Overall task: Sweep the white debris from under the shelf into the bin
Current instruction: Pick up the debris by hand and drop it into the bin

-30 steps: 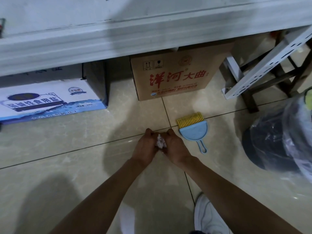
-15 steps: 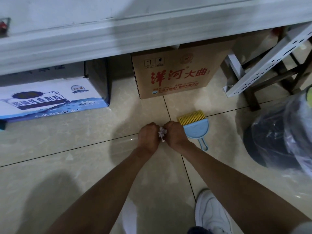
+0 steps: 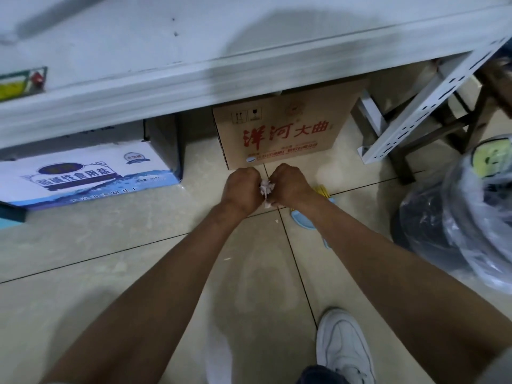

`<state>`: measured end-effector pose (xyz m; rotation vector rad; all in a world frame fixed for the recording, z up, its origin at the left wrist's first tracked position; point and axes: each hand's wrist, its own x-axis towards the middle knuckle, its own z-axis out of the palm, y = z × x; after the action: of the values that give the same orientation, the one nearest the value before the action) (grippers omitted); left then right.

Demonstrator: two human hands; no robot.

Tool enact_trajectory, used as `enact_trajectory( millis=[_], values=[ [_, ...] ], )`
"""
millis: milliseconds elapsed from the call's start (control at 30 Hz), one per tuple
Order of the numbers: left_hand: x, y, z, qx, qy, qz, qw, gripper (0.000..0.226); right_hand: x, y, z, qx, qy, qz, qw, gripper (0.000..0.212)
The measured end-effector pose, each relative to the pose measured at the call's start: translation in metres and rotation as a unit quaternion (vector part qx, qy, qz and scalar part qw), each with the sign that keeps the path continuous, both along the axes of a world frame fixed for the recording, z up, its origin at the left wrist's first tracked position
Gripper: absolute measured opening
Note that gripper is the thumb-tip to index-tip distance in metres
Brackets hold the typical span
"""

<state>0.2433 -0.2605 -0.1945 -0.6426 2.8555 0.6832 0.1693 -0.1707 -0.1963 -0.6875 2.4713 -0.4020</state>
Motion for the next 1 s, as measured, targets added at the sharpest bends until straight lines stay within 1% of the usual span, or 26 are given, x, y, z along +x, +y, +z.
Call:
enact_trajectory(
  millis=[133, 267, 333, 400, 533, 633, 700, 800, 867, 933, 967, 1000],
  values=[
    [-0.006, 0.015, 0.024, -0.016, 0.007, -0.009, 1.000, 0.019, -0.003, 0.016, 0.025, -0.015, 0.006, -0.017, 1.000, 0.049],
    [-0.021, 0.045, 0.055, -0.026, 0.018, -0.042, 0.999, 0.021, -0.012, 0.052, 0.055, -0.028, 0.020, -0.037, 0.999, 0.039],
    [-0.032, 0.064, 0.073, -0.029, 0.026, -0.062, 0.997, 0.018, -0.018, 0.074, 0.073, -0.030, 0.029, -0.046, 0.998, 0.030],
    [-0.044, 0.088, 0.094, -0.035, 0.043, -0.089, 0.994, 0.016, -0.026, 0.101, 0.095, -0.036, 0.038, -0.066, 0.996, 0.023],
    [-0.075, 0.141, 0.134, -0.044, 0.078, -0.129, 0.988, 0.020, -0.047, 0.161, 0.136, -0.055, 0.075, -0.096, 0.991, 0.028],
    [-0.097, 0.183, 0.162, -0.028, 0.126, -0.155, 0.979, 0.020, -0.063, 0.207, 0.164, -0.080, 0.111, -0.143, 0.980, 0.021],
    [-0.108, 0.215, 0.176, -0.015, 0.150, -0.174, 0.973, 0.018, -0.068, 0.238, 0.182, -0.070, 0.136, -0.171, 0.973, 0.018],
    [-0.118, 0.261, 0.188, 0.012, 0.176, -0.194, 0.965, 0.017, -0.075, 0.278, 0.193, -0.036, 0.153, -0.208, 0.965, 0.017],
    [-0.121, 0.286, 0.190, 0.031, 0.178, -0.215, 0.960, 0.018, -0.080, 0.300, 0.190, -0.023, 0.142, -0.236, 0.961, 0.006],
    [-0.123, 0.305, 0.183, 0.083, 0.157, -0.237, 0.955, 0.024, -0.082, 0.318, 0.182, 0.009, 0.130, -0.274, 0.953, 0.015],
    [-0.126, 0.310, 0.176, 0.096, 0.139, -0.244, 0.955, 0.028, -0.081, 0.326, 0.175, 0.003, 0.126, -0.267, 0.956, 0.017],
    [-0.129, 0.316, 0.167, 0.091, 0.112, -0.247, 0.958, 0.028, -0.079, 0.335, 0.168, -0.005, 0.124, -0.249, 0.960, 0.018]
  ],
)
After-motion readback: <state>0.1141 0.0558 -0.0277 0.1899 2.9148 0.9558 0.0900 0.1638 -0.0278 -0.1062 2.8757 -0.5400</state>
